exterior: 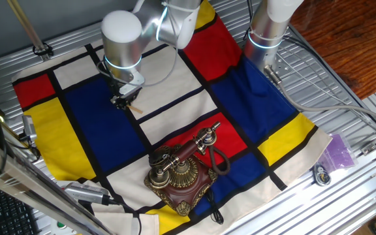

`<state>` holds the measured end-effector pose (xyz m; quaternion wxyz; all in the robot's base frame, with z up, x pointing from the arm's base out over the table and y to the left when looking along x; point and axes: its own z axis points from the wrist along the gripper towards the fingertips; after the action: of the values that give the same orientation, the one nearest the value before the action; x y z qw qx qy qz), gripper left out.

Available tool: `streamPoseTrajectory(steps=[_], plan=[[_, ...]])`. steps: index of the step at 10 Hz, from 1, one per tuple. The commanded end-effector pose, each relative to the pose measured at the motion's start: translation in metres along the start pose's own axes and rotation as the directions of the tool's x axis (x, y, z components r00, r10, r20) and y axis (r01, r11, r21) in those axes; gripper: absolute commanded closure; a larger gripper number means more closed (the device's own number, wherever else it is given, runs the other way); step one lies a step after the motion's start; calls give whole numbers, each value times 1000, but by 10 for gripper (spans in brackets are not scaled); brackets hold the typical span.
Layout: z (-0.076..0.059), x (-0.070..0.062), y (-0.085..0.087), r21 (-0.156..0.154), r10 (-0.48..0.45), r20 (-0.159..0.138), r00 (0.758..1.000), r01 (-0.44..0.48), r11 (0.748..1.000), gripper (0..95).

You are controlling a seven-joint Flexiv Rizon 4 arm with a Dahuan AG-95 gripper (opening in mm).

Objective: Dial a number on an old rotary phone

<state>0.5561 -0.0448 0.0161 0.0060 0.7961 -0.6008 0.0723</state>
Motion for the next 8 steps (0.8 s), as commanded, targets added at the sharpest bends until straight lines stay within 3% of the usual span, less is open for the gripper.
streamPoseTrajectory(steps=[1, 8], plan=[[1, 0, 0, 0, -25, 2, 1000, 25, 1000, 760], [0, 3, 1, 37, -118, 68, 991, 116, 993, 760]])
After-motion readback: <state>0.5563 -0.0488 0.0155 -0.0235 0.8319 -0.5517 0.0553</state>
